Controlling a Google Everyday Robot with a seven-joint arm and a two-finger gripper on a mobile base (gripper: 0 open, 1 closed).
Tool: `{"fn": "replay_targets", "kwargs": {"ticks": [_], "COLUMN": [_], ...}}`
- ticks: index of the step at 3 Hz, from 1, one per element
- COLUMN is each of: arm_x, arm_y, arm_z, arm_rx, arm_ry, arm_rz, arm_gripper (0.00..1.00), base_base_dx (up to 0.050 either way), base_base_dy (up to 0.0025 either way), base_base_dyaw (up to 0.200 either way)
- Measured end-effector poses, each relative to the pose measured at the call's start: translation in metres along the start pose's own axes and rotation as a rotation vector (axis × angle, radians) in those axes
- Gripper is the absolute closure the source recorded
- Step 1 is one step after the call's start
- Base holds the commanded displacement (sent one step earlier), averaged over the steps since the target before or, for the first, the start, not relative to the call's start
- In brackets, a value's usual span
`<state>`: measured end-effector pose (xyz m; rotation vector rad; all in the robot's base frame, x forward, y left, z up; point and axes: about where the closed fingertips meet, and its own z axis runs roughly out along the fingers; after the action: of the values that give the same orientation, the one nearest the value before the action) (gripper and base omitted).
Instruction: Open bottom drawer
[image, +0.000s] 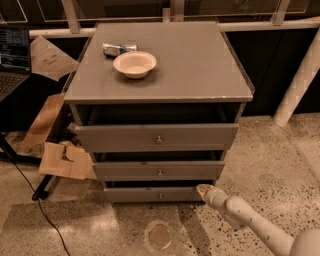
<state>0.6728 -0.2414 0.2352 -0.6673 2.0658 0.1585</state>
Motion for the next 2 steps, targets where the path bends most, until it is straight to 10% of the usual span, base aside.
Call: {"fn": "replay_targets", "kwargs": {"ticks": [2], "arm_x": [0.001], "arm_y": [-0.013], "arm_z": [0.025], "arm_rx": [0.023], "arm_ry": [-0.034], "arm_rz": [0.006], "arm_gripper": [1.0], "base_base_dx": [0.0], "base_base_dy": [0.0], "base_base_dyaw": [0.0]}}
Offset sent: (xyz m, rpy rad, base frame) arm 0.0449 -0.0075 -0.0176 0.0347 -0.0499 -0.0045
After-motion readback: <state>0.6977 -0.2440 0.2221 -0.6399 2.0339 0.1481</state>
